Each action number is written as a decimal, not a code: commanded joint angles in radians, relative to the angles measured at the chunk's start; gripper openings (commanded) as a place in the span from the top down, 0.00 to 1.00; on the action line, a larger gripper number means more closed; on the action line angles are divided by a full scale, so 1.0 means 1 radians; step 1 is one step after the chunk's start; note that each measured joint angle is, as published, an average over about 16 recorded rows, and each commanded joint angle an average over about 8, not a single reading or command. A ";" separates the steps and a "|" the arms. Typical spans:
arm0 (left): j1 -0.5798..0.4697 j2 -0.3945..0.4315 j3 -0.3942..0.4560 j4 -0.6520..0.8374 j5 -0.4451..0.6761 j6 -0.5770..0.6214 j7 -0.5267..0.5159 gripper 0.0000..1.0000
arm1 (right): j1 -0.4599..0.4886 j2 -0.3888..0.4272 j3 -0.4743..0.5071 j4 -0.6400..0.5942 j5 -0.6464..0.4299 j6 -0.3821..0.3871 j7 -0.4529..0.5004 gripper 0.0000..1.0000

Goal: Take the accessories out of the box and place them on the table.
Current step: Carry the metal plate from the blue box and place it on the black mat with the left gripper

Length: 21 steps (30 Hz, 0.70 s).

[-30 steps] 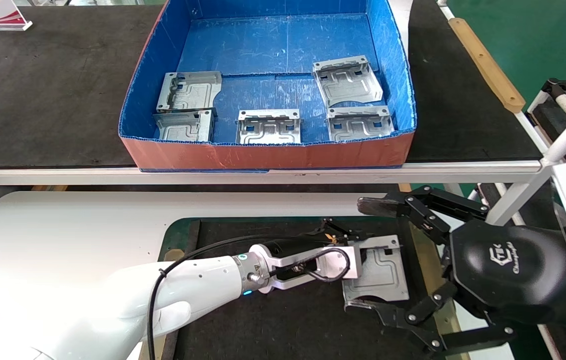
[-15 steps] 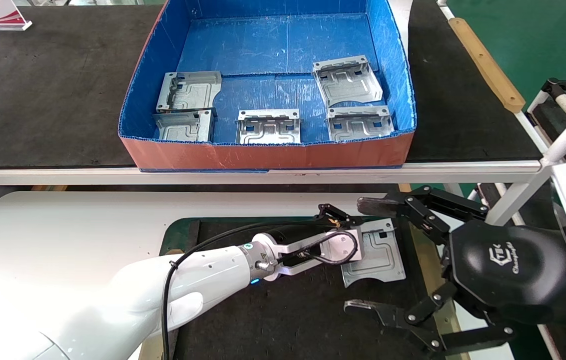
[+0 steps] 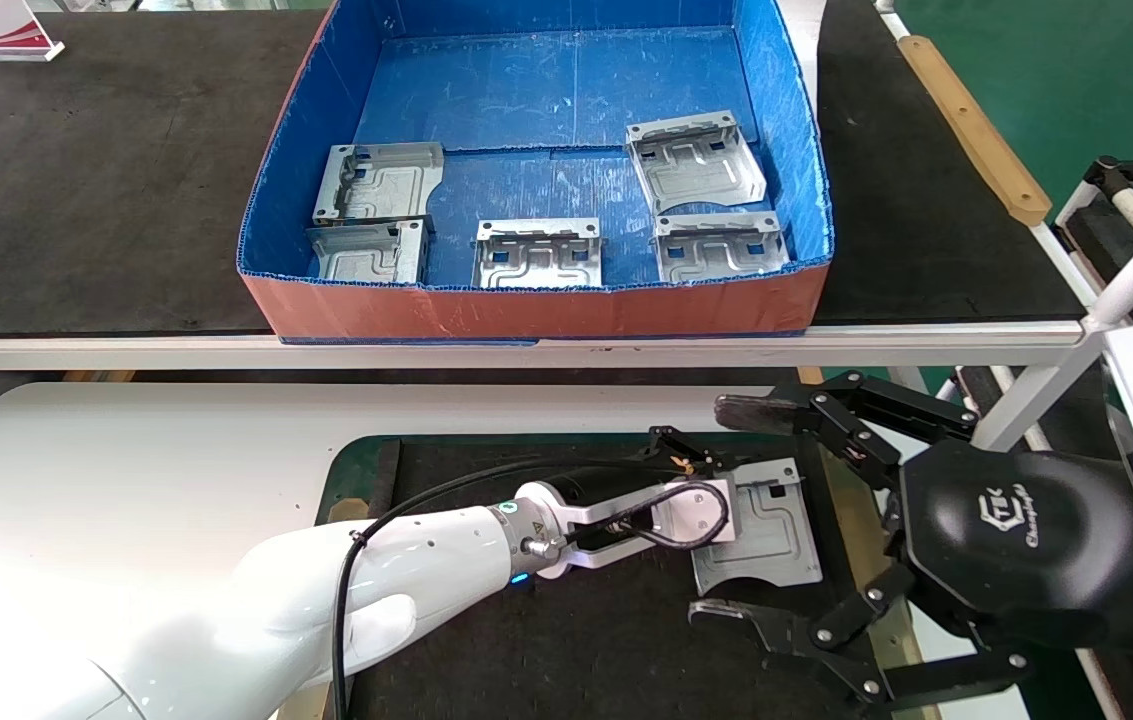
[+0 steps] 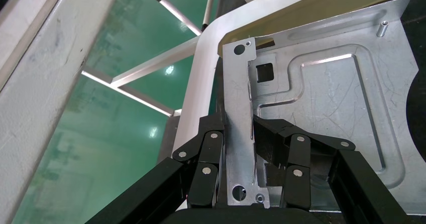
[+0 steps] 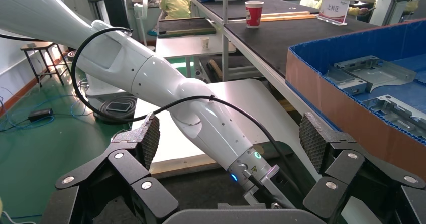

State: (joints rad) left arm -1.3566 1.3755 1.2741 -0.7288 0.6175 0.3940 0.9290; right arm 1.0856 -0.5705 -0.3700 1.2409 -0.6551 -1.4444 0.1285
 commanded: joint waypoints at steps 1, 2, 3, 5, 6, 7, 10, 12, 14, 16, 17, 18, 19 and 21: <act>-0.002 0.000 0.014 0.001 -0.019 -0.005 0.001 0.38 | 0.000 0.000 0.000 0.000 0.000 0.000 0.000 0.00; -0.003 0.000 0.018 0.001 -0.025 -0.007 0.002 0.26 | 0.000 0.000 0.000 0.000 0.000 0.000 0.000 0.00; -0.004 0.000 0.022 0.000 -0.030 -0.008 0.002 0.13 | 0.000 0.000 0.000 0.000 0.000 0.000 0.000 0.00; -0.006 0.000 0.027 0.000 -0.036 -0.010 0.003 0.00 | 0.000 0.000 0.000 0.000 0.000 0.000 0.000 0.00; -0.007 0.000 0.029 0.000 -0.039 -0.012 0.003 0.00 | 0.000 0.000 0.000 0.000 0.000 0.000 0.000 0.00; -0.008 0.000 0.031 0.000 -0.041 -0.013 0.004 0.00 | 0.000 0.000 0.000 0.000 0.000 0.000 0.000 0.00; -0.008 0.000 0.029 -0.001 -0.039 -0.012 0.003 0.00 | 0.000 0.000 0.000 0.000 0.000 0.000 0.000 0.00; -0.007 0.000 0.027 -0.001 -0.037 -0.011 0.003 0.00 | 0.000 0.000 0.000 0.000 0.000 0.000 0.000 0.00; -0.007 0.000 0.025 -0.001 -0.035 -0.011 0.003 0.00 | 0.000 0.000 0.000 0.000 0.000 0.000 0.000 0.00; -0.006 0.000 0.024 -0.001 -0.033 -0.010 0.002 0.00 | 0.000 0.000 0.000 0.000 0.000 0.000 0.000 0.00; -0.006 0.000 0.023 -0.001 -0.032 -0.009 0.002 0.00 | 0.000 0.000 0.000 0.000 0.000 0.000 0.000 0.00; -0.005 0.000 0.022 -0.001 -0.031 -0.009 0.002 0.00 | 0.000 0.000 0.000 0.000 0.000 0.000 0.000 0.00; -0.005 0.000 0.022 -0.001 -0.030 -0.008 0.002 0.00 | 0.000 0.000 0.000 0.000 0.000 0.000 0.000 0.00; -0.005 0.000 0.021 -0.001 -0.029 -0.008 0.002 0.00 | 0.000 0.000 0.000 0.000 0.000 0.000 0.000 0.00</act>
State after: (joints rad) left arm -1.3612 1.3752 1.2952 -0.7293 0.5883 0.3859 0.9309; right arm 1.0854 -0.5703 -0.3700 1.2407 -0.6550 -1.4442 0.1285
